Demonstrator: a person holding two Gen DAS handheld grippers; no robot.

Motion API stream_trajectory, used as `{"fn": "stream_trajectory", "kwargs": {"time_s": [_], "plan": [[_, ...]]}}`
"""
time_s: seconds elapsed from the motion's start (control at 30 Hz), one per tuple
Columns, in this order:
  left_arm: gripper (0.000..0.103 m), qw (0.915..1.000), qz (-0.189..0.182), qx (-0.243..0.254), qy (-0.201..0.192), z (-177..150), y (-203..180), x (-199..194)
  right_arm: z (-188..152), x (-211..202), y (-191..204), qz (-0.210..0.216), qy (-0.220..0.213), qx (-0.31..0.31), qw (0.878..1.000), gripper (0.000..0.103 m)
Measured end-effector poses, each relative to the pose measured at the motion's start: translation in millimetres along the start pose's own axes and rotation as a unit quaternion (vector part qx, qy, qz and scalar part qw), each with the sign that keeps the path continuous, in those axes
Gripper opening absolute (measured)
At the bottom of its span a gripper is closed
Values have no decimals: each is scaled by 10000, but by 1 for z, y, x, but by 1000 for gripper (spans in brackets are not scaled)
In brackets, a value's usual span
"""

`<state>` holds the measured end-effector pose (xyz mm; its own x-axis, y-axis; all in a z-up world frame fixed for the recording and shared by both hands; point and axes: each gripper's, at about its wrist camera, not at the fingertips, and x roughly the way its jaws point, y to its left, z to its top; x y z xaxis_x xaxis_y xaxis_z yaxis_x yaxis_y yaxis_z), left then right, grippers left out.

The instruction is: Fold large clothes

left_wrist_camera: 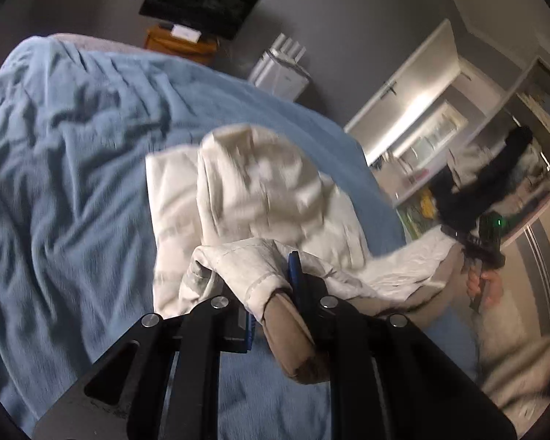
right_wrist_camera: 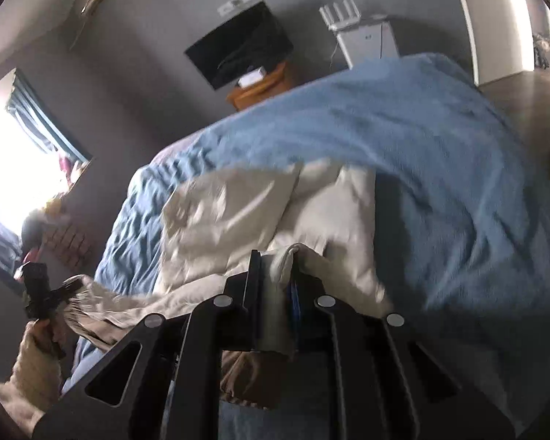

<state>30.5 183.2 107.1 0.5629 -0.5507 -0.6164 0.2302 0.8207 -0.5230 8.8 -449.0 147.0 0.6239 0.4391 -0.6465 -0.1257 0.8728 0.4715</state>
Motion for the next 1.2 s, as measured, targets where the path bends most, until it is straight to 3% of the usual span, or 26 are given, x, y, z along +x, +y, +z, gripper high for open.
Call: {"fn": "stream_trajectory", "kwargs": {"time_s": [0.17,0.33,0.6,0.8,0.83,0.87,0.97,1.0,1.07,1.2], "plan": [[16,9990,246,-69,-357,56,11,33,38,43,-17,-216,-396,267,9986,11],[18,9971,591,-255,-400,94,38,85,60,96,-36,-351,-808,558,9946,11],[20,9916,1208,-454,-76,109,85,165,67,178,-68,-599,-940,836,9902,11],[22,9903,1236,-642,-27,97,101,186,58,216,-81,-738,-666,927,9907,15],[24,9902,1234,-648,-60,95,100,184,57,217,-82,-717,-637,943,9909,17],[32,9906,1194,-655,-109,95,97,182,57,216,-82,-625,-607,984,9913,26],[71,9926,988,-559,-433,88,79,165,55,200,-68,-462,-771,757,9931,71],[81,9925,986,-473,-548,86,71,160,54,191,-59,-517,-921,561,9928,76],[82,9932,909,-209,-698,80,53,147,51,178,-44,-619,-1040,218,9924,76],[85,9940,894,163,-611,52,19,135,21,165,0,-785,-637,-650,9927,81]]}}
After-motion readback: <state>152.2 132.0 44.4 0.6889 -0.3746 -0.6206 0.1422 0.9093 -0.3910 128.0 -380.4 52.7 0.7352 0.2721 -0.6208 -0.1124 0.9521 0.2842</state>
